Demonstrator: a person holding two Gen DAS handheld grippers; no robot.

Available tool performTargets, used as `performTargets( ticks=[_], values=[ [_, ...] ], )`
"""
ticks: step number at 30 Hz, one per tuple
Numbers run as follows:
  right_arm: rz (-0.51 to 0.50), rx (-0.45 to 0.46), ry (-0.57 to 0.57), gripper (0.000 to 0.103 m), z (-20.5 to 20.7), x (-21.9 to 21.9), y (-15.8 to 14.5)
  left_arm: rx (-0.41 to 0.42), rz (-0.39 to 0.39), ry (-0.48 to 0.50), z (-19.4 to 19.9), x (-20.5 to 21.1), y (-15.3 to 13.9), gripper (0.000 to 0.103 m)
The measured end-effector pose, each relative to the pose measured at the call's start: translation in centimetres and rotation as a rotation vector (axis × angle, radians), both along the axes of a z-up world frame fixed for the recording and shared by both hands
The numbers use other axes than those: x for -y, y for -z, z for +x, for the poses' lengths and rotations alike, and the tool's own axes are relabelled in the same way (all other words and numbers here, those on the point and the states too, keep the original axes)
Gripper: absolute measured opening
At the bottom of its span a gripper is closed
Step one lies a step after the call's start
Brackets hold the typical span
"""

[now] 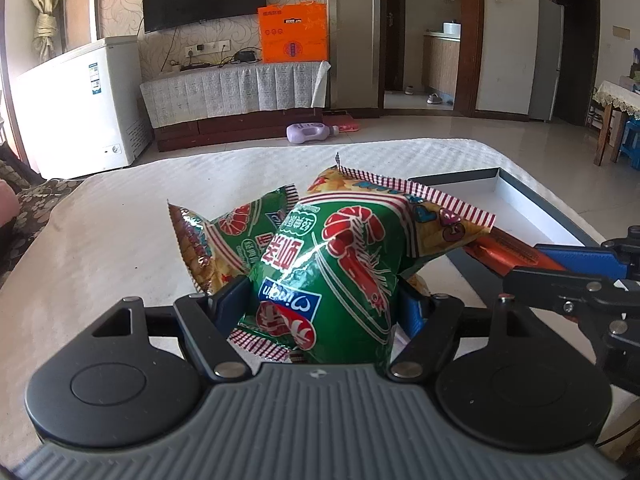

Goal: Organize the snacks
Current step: 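Carry the green chip bag in the left tool while the right tool carries the candy bar over the box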

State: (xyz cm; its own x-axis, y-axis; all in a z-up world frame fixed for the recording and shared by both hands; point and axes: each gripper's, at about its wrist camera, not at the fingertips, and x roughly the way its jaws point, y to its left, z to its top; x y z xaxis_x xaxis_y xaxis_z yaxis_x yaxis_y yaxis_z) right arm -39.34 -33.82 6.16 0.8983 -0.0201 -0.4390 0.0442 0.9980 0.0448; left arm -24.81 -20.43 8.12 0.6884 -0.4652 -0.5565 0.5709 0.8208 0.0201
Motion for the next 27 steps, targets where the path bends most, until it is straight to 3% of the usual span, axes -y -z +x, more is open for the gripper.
performTargets(
  ticks=[27],
  values=[
    [0.051, 0.011, 0.16, 0.024, -2.0, 5.1, 0.2, 0.046, 0.002, 0.162, -1.8, 7.3, -0.2, 0.079]
  ],
)
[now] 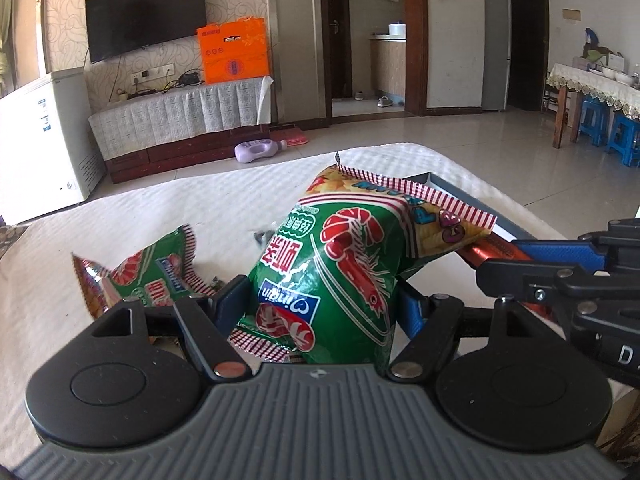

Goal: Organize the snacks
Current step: 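Carry the green chip bag in the left tool while the right tool carries the candy bar over the box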

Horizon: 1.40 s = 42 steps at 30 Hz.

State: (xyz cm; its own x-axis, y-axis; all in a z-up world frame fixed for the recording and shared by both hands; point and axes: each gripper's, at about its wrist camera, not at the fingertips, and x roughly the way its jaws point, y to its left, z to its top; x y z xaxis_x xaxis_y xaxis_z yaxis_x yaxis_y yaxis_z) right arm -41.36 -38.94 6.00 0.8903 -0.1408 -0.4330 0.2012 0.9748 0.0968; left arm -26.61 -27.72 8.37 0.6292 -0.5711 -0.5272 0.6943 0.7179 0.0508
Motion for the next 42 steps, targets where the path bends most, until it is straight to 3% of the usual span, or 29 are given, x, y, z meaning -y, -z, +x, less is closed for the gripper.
performTargets(
  ticks=[21, 42],
  values=[
    [0.074, -0.041, 0.151, 0.024, -0.9, 4.7, 1.7, -0.05, -0.014, 0.11, 0.6, 6.3, 1.6, 0.079],
    [0.106, -0.111, 0.207, 0.024, -0.9, 6.7, 3.3, -0.098, -0.052, 0.104, 3.8, 10.5, 3.3, 0.079]
  ],
)
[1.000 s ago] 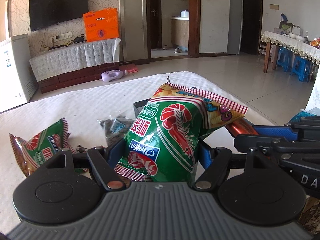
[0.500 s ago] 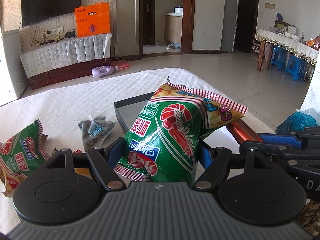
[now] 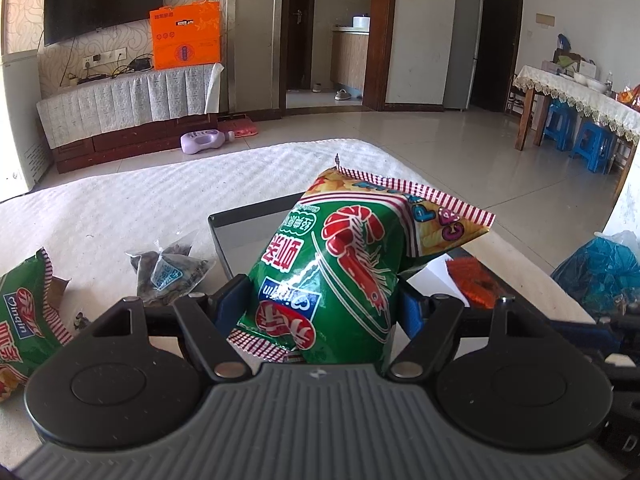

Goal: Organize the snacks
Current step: 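Carry the green chip bag in the left tool while the right tool carries the candy bar over the box, then open the left tool to drop the green bag into the box while the right tool releases the candy bar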

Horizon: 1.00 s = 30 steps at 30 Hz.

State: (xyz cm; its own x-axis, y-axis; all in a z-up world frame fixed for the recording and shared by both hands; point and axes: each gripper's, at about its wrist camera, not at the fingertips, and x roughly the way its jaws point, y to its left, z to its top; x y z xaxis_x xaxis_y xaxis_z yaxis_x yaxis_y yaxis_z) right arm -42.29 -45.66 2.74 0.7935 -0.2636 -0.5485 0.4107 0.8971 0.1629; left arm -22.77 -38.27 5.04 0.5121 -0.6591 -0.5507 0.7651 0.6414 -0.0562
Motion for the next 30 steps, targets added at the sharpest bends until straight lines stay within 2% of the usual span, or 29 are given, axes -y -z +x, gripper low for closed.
performTargets(
  ticks=[3, 8, 15, 21, 30],
  values=[
    [0.01, -0.008, 0.003, 0.024, 0.0, 0.2, 0.2, 0.009, -0.014, 0.001, 0.0, 0.3, -0.2, 0.079],
    [0.014, -0.012, 0.004, 0.024, -0.2, 0.1, 0.4, 0.039, -0.043, 0.064, -0.9, 1.4, -0.6, 0.079],
    [0.014, -0.015, 0.005, 0.024, -0.1, 0.2, 0.3, -0.028, 0.022, 0.025, 1.3, 3.2, 1.2, 0.079],
    [0.021, -0.025, 0.006, 0.024, 0.4, 0.4, 0.5, -0.068, 0.045, 0.022, 2.3, 3.7, 2.5, 0.08],
    [0.026, -0.043, 0.014, 0.024, 1.0, 0.5, 0.9, -0.031, 0.065, 0.054, 1.6, 3.9, 2.9, 0.093]
  ],
)
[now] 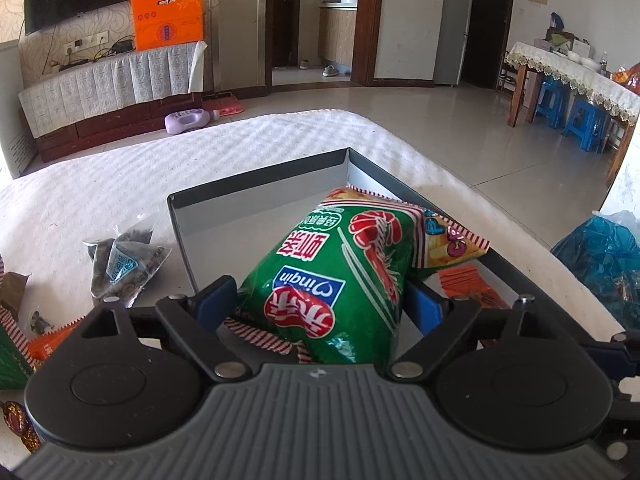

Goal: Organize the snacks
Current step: 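Open the left tool to drop the green bag into the box while the right tool releases the candy bar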

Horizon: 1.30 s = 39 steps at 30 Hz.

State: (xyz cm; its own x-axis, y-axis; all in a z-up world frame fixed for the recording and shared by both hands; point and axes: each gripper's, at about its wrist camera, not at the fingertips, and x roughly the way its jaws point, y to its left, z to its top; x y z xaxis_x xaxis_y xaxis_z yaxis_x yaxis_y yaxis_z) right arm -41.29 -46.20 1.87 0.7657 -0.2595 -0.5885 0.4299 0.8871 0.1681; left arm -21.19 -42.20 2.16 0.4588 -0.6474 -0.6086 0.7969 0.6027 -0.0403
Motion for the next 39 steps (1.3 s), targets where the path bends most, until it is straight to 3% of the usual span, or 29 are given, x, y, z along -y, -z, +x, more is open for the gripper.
performTargets(
  ticks=[13, 29, 35, 37, 39],
  values=[
    [0.036, 0.009, 0.032, 0.024, 0.5, 0.5, 0.6, 0.045, -0.055, 0.001, -1.5, -4.5, -2.0, 0.098],
    [0.08, -0.052, 0.041, 0.024, 2.6, 0.4, 2.0, 0.063, -0.007, -0.088, -4.5, -13.7, -3.5, 0.098],
    [0.068, -0.106, 0.047, 0.027, 3.0, -0.1, 2.4, 0.06, 0.005, -0.129, -5.8, -16.2, -3.5, 0.098],
    [0.063, -0.113, 0.042, 0.036, 2.9, -0.2, 2.4, 0.058, 0.009, -0.139, -6.1, -16.7, -3.4, 0.098],
    [0.054, -0.106, 0.04, 0.039, 2.5, -0.4, 2.1, 0.057, 0.009, -0.153, -6.3, -17.3, -3.4, 0.098]
  ],
)
